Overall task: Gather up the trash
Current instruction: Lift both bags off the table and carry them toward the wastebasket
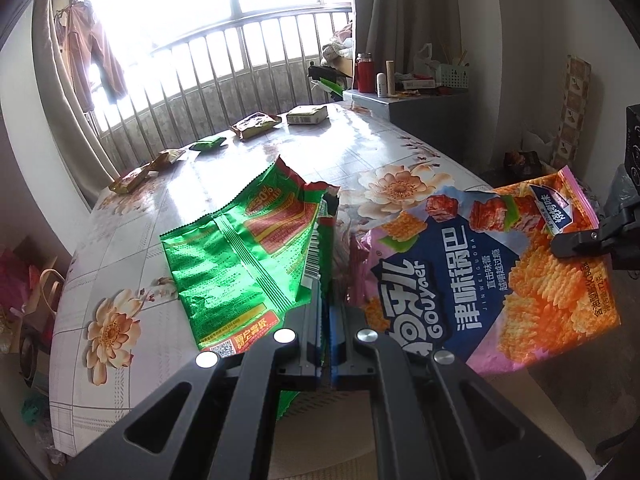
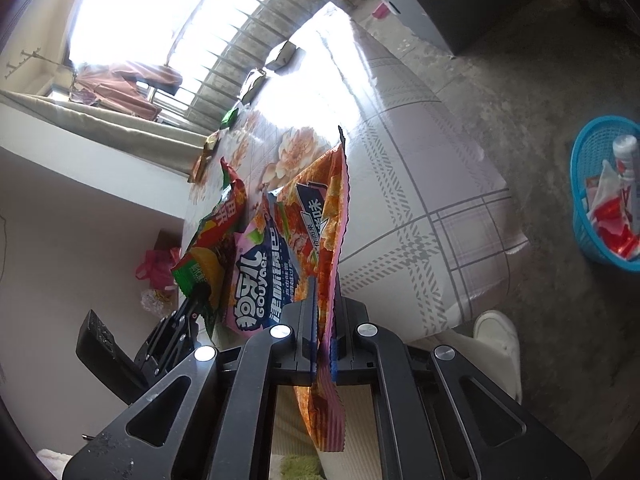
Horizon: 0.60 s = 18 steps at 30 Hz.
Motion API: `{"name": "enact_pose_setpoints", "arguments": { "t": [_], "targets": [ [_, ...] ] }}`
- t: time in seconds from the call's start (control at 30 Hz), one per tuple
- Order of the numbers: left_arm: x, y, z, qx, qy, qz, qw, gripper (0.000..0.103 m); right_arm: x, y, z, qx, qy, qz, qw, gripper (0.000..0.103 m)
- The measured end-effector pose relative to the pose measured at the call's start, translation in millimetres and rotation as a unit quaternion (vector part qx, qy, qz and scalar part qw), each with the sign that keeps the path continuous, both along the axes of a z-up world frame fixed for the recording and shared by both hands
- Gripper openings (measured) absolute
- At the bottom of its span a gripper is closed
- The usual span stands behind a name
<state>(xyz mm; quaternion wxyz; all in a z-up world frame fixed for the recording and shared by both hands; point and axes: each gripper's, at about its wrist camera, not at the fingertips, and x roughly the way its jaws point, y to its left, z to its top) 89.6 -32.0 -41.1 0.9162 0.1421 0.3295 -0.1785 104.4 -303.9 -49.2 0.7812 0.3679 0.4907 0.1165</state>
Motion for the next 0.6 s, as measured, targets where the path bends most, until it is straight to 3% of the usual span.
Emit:
{"name": "enact_pose_setpoints", "arguments": {
  "t": [0.3,0.6],
  "targets": [
    [2.0,3.8,7.2,-0.009,-0.004,-0.004,0.9999,0.002,-16.1,-24.0,3.9,0.036,0.002,-0.048,0.998,0.002],
    [1.7,11.6,39.5,-0.044,-0.043,-0.009,0.998,0.002,-42.4,-35.3,17.8,0.051,-0.043,-0.099,0.993,0.002]
  ]
}}
